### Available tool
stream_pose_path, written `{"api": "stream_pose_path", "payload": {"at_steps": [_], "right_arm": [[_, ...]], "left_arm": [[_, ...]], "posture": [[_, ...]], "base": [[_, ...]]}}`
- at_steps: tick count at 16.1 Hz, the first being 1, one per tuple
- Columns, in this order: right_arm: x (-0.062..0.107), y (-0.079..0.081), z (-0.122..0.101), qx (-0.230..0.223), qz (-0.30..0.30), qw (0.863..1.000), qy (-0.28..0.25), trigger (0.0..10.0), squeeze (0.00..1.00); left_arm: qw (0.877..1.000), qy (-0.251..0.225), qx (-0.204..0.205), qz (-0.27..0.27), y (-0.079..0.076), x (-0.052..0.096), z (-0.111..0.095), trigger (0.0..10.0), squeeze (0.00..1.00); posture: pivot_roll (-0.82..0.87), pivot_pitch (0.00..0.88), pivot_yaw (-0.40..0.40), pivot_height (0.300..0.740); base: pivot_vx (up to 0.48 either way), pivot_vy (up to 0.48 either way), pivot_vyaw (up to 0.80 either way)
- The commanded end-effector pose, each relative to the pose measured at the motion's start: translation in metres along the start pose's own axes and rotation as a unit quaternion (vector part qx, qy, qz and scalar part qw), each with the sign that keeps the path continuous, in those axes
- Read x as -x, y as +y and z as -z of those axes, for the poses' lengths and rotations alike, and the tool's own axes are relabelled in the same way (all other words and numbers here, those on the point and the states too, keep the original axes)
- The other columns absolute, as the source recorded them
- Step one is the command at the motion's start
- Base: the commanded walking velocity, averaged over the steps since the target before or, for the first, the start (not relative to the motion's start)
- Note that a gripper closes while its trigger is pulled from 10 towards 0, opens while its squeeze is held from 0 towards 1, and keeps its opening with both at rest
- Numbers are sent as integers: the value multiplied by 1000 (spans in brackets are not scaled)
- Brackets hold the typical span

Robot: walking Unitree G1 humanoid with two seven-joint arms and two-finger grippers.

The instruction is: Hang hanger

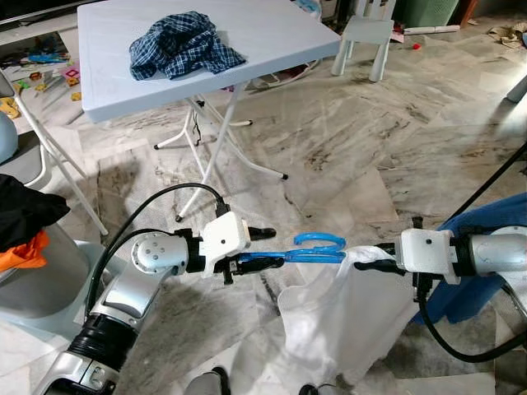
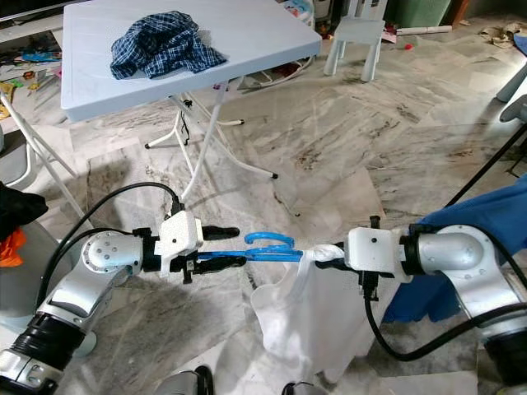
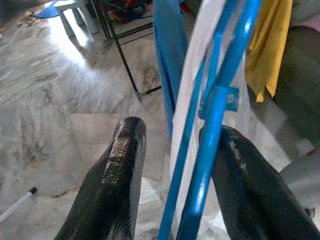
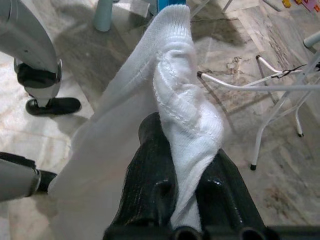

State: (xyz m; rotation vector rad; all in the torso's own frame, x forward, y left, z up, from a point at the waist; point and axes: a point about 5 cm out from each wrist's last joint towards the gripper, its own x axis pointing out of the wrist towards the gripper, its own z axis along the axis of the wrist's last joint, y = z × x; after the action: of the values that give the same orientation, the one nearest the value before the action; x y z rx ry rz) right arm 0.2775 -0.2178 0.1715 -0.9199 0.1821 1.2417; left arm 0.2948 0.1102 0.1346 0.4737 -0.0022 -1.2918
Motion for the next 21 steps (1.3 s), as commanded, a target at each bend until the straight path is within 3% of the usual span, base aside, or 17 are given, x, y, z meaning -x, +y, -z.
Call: {"api": "stream_pose_path", "payload": {"at_steps": [1,15,16,17,18,21], "right_arm": [[0,-4,-5,19,-5,1000,-5,10000,0],[-7,-12,-5,33,15,999,-6,10000,0],[-8,-13,-4,25,18,1000,-5,10000,867],[-9,-14,-3,22,16,1000,-4,10000,867],[-10,-16,-4,11,23,1000,-12,10000,1000],[-10,-27,-5,26,69,997,-14,10000,1000]], "left_arm": [[1000,13,-22,10,-2,2,-1,0,0],[998,36,-39,18,-7,3,8,0,0],[998,45,-42,10,-7,3,11,0,0],[998,49,-42,8,-7,3,13,0,0],[998,46,-30,-6,-6,3,15,0,0],[998,52,-14,-23,-9,5,22,0,0]], "posture": [[-84,147,12,740],[-80,145,3,740],[-79,142,4,740],[-79,141,3,740],[-78,139,1,740],[-78,134,-5,740]], "base": [[0,0,0],[0,0,0],[0,0,0],[0,0,0],[0,0,0],[0,0,0]]}}
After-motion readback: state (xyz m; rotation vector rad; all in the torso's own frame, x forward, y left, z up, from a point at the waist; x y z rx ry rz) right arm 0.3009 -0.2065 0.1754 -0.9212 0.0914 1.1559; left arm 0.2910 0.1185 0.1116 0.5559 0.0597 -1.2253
